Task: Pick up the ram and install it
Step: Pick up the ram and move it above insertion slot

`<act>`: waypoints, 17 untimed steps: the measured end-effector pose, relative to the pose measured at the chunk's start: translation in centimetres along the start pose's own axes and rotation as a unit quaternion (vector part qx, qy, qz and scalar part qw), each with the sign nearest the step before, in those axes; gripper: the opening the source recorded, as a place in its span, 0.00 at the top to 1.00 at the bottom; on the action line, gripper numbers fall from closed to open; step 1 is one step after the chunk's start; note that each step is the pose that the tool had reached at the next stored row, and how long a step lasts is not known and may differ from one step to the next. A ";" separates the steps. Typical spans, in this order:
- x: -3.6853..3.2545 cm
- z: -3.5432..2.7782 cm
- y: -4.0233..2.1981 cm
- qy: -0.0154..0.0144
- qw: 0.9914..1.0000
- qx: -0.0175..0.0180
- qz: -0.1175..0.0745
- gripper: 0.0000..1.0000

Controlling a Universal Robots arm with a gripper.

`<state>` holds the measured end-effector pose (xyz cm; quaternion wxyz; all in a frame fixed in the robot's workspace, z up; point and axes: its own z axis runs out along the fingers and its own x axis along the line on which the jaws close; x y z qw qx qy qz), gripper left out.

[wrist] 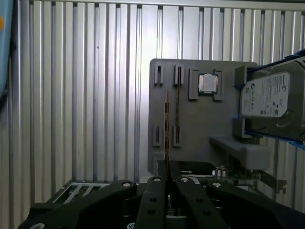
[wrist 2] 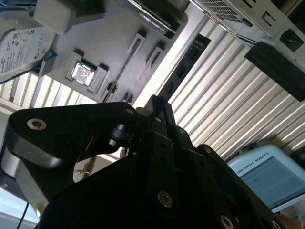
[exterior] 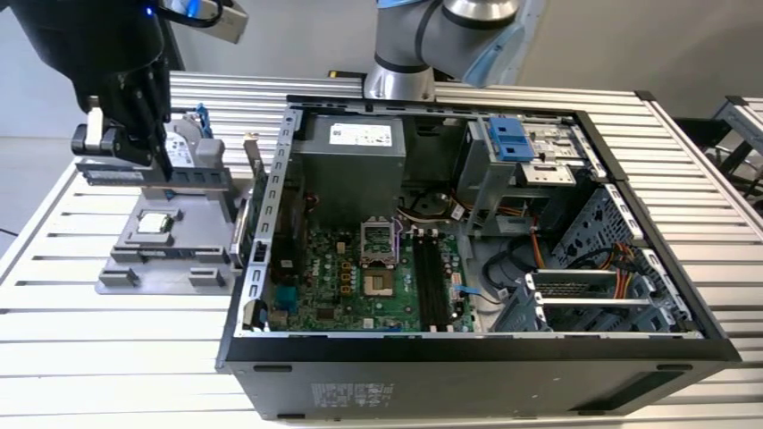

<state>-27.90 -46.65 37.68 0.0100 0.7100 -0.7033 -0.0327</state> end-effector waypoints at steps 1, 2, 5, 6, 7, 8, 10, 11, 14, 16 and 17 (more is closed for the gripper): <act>-0.01 -0.20 -0.03 0.000 1.000 0.000 0.000 1.00; -0.01 -0.32 -0.07 0.000 1.000 0.000 0.000 1.00; -0.01 -0.38 -0.41 0.000 1.000 0.000 0.000 1.00; -0.01 -0.39 -0.60 0.000 1.000 0.000 0.000 1.00; -0.01 -0.40 -0.78 0.000 1.000 0.000 0.000 1.00; -0.01 -0.42 -0.96 0.000 1.000 0.000 0.000 1.00; 0.00 -0.44 -1.26 0.000 1.000 0.000 0.000 1.00; 0.00 -0.44 -1.41 0.000 1.000 0.000 0.000 1.00; 0.00 -0.47 -1.77 0.000 1.000 0.000 0.000 1.00; 0.00 -0.48 -1.99 0.000 1.000 0.000 0.000 1.00; 0.00 -0.49 -2.10 0.000 1.000 0.000 0.000 1.00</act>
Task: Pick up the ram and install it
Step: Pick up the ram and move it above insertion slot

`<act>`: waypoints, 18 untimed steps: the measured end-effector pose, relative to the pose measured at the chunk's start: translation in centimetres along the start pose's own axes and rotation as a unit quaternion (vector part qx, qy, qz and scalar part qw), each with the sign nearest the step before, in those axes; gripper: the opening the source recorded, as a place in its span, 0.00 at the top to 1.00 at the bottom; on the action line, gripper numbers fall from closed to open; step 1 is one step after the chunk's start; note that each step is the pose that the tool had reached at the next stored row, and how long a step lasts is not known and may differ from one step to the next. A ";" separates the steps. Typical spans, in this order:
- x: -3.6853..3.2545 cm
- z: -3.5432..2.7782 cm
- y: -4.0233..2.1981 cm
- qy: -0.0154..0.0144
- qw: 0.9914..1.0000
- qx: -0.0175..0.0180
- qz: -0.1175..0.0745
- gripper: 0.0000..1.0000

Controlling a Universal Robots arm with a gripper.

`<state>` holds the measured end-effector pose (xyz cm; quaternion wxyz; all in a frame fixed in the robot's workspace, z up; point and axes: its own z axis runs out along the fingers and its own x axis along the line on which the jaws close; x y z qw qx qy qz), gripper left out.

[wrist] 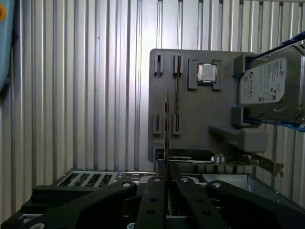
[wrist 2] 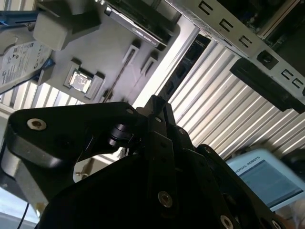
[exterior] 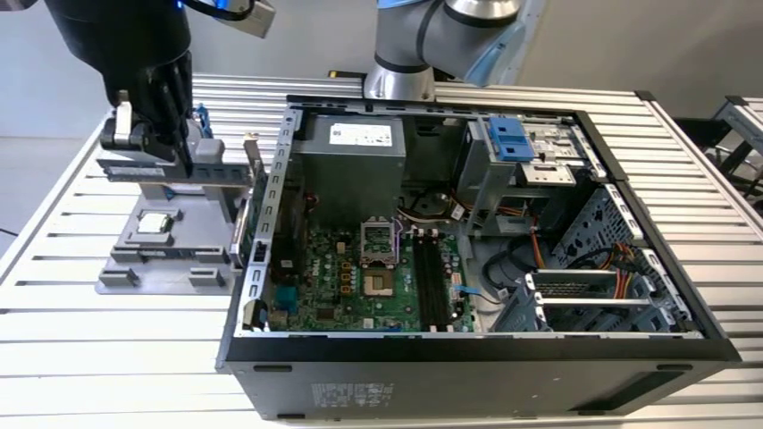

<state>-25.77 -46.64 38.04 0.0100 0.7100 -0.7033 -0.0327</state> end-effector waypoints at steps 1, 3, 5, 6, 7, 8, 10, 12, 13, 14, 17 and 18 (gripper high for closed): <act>0.00 0.00 -0.10 0.000 1.000 0.000 0.000 1.00; 0.00 -0.01 -0.30 0.000 1.000 0.000 0.000 1.00; 0.01 -0.03 -0.50 0.000 1.000 0.000 0.000 1.00; 0.00 -0.03 -0.61 0.000 1.000 0.000 0.000 1.00; 0.00 -0.04 -0.72 0.000 1.000 0.000 0.000 1.00; 0.01 -0.05 -0.84 0.000 1.000 0.000 0.000 1.00; 0.01 -0.07 -1.15 0.000 1.000 0.000 0.000 1.00; 0.01 -0.09 -1.44 0.000 1.000 0.000 0.000 1.00; 0.01 -0.09 -1.56 0.000 1.000 0.000 0.000 1.00; 0.01 -0.10 -1.67 0.000 1.000 0.000 0.000 1.00; 0.02 -0.12 -2.00 0.000 1.000 0.001 0.000 1.00; 0.02 -0.13 -2.12 0.000 1.000 0.002 0.000 1.00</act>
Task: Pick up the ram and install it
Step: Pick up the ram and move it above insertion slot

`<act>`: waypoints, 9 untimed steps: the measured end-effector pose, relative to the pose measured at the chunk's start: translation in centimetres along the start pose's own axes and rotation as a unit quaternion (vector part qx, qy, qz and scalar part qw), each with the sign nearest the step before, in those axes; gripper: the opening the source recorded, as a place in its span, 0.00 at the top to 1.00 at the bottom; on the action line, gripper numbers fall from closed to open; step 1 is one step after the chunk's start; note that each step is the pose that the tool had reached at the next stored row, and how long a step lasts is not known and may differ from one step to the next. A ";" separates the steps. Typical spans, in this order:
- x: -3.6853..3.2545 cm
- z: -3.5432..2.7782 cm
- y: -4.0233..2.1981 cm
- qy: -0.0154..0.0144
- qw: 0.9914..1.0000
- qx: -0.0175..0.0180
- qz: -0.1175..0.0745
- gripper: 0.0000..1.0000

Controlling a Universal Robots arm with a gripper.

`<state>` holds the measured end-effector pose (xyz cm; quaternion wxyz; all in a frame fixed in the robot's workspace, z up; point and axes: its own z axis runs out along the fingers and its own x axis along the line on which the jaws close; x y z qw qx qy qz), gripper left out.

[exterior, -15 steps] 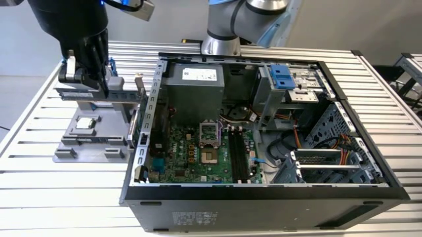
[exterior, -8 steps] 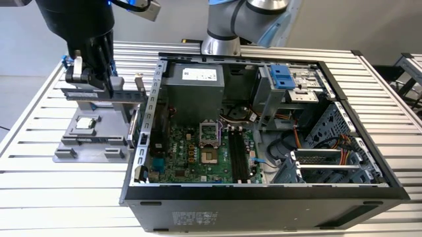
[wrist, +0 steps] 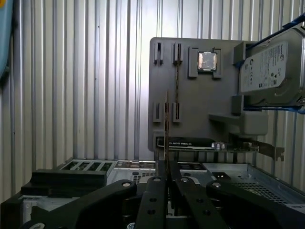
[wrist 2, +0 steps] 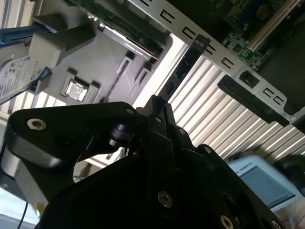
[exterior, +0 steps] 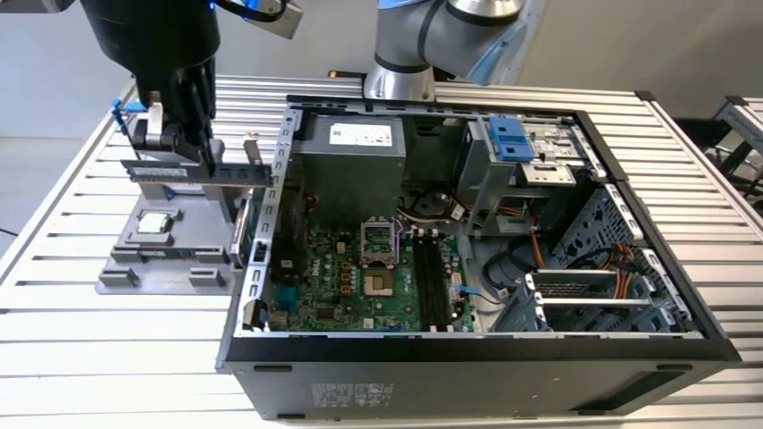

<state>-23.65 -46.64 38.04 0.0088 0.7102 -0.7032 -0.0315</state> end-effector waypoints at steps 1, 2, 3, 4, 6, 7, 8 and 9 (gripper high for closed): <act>0.00 0.00 -0.13 0.000 1.000 0.000 0.000 1.00; 0.00 -0.01 -0.26 0.000 1.000 0.001 0.000 1.00; 0.00 -0.02 -0.38 0.000 1.000 0.001 0.000 1.00; 0.01 -0.03 -0.45 0.000 1.000 0.002 0.000 1.00; 0.00 -0.02 -0.54 0.000 1.000 0.006 0.000 1.00; 0.00 -0.03 -0.59 0.000 1.000 0.008 -0.001 1.00; 0.00 -0.04 -0.65 0.000 1.000 0.009 -0.001 1.00; 0.00 -0.04 -0.71 0.000 1.000 0.009 -0.001 1.00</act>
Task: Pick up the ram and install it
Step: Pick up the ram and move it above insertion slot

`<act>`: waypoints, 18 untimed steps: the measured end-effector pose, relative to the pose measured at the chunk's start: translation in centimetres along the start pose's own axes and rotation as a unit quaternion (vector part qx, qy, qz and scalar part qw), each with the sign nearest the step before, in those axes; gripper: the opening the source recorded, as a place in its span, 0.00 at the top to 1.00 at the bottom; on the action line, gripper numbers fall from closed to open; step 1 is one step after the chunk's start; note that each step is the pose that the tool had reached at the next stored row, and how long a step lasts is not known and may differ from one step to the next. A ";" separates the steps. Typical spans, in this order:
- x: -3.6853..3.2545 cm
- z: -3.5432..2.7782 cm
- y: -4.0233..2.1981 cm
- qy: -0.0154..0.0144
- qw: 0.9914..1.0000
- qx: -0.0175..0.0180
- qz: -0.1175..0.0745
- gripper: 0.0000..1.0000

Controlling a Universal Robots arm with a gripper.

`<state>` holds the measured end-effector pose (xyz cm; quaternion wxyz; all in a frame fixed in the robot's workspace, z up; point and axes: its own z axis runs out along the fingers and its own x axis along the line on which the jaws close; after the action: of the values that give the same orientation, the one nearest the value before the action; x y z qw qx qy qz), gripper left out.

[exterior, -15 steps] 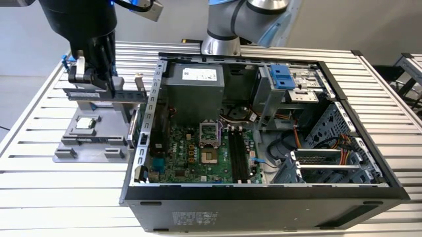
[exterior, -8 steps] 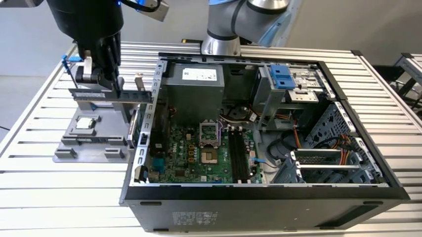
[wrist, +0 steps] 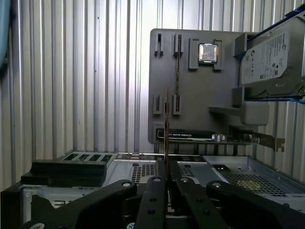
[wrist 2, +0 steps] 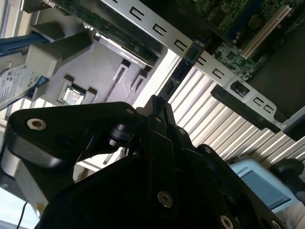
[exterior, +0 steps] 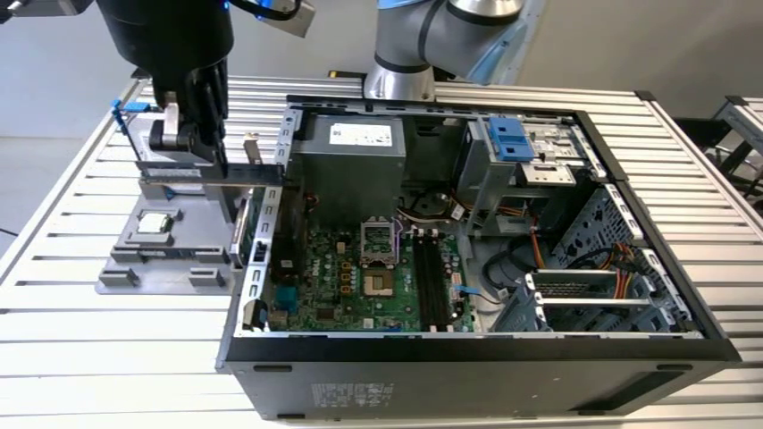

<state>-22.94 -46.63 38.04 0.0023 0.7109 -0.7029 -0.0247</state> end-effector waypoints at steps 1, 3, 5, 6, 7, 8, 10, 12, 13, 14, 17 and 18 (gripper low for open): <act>0.00 0.00 -0.01 0.000 1.000 0.000 0.000 1.00; 0.00 0.01 -0.04 0.000 1.000 0.000 0.000 1.00; 0.00 0.00 -0.13 0.000 1.000 0.000 0.000 1.00; 0.00 -0.01 -0.23 0.000 1.000 0.000 0.000 1.00; 0.00 -0.01 -0.36 0.000 1.000 0.000 0.000 1.00; 0.00 -0.01 -0.49 0.000 1.000 0.000 0.000 1.00; 0.01 -0.02 -0.74 0.000 1.000 0.000 0.000 1.00; 0.01 -0.03 -0.98 0.000 1.000 0.000 0.000 1.00; 0.01 -0.03 -1.10 0.000 1.000 0.000 0.000 1.00; 0.01 -0.03 -1.22 0.000 1.000 0.000 0.000 1.00; 0.02 -0.05 -1.61 0.000 1.000 0.000 0.000 1.00; 0.02 -0.05 -1.76 0.000 1.000 0.000 0.000 1.00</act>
<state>-21.18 -46.63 38.02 0.0022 0.7108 -0.7029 -0.0247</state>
